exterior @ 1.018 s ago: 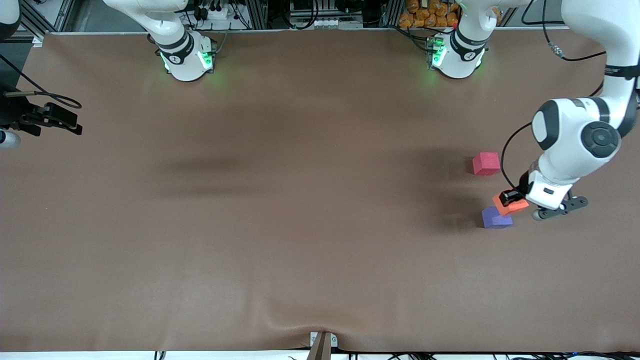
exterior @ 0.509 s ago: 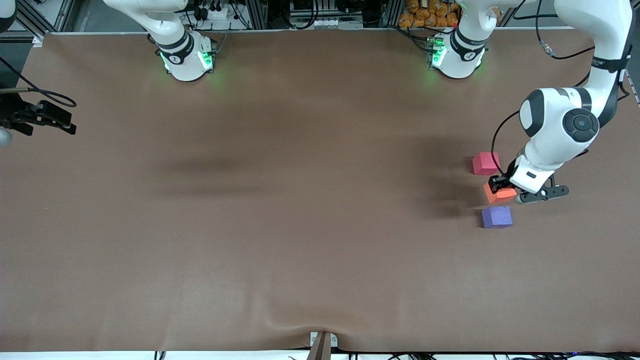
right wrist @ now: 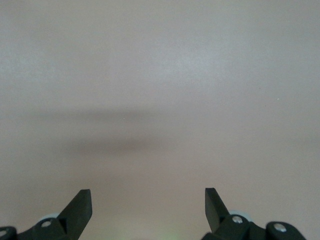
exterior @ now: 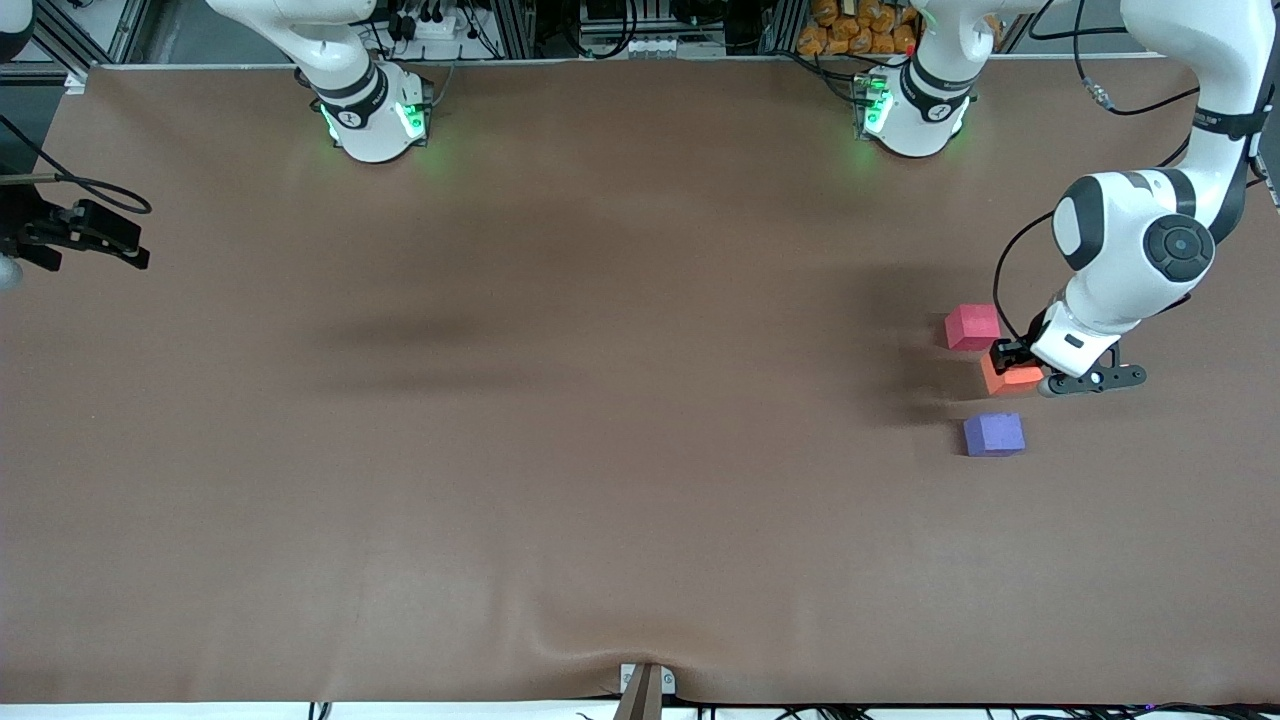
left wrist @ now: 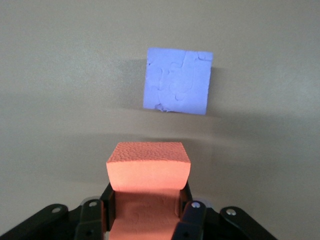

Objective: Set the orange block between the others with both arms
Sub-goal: 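Lower the orange cube between the pink and purple cubes and adjust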

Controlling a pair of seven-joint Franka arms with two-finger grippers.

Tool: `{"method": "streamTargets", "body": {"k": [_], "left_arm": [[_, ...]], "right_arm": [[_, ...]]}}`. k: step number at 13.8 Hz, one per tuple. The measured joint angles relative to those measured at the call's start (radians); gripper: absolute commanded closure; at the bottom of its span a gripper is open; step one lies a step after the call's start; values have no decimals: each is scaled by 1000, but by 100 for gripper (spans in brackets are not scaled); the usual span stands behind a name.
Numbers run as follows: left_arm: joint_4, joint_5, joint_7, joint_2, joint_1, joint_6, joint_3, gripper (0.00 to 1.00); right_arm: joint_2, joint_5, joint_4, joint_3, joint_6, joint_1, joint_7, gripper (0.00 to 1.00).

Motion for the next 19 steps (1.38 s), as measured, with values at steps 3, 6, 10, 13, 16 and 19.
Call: {"method": "streamTargets", "body": {"k": [3, 6, 10, 13, 16, 19], "left_arm": [[0, -1, 1, 9, 1, 1, -8, 57], [0, -9, 1, 21, 1, 14, -23, 57], [0, -9, 1, 45, 1, 42, -25, 56], [0, -9, 1, 52, 2, 46, -25, 56], [0, -9, 9, 71, 2, 72, -25, 56], [0, -9, 17, 90, 5, 91, -25, 55]], "right_arm": [[0, 0, 0, 0, 0, 0, 0, 0], [0, 0, 0, 0, 0, 0, 0, 0], [0, 0, 0, 5, 0, 1, 0, 0], [0, 0, 0, 7, 0, 1, 0, 0], [0, 0, 0, 7, -1, 1, 0, 0], [0, 0, 0, 7, -1, 1, 0, 0]]}}
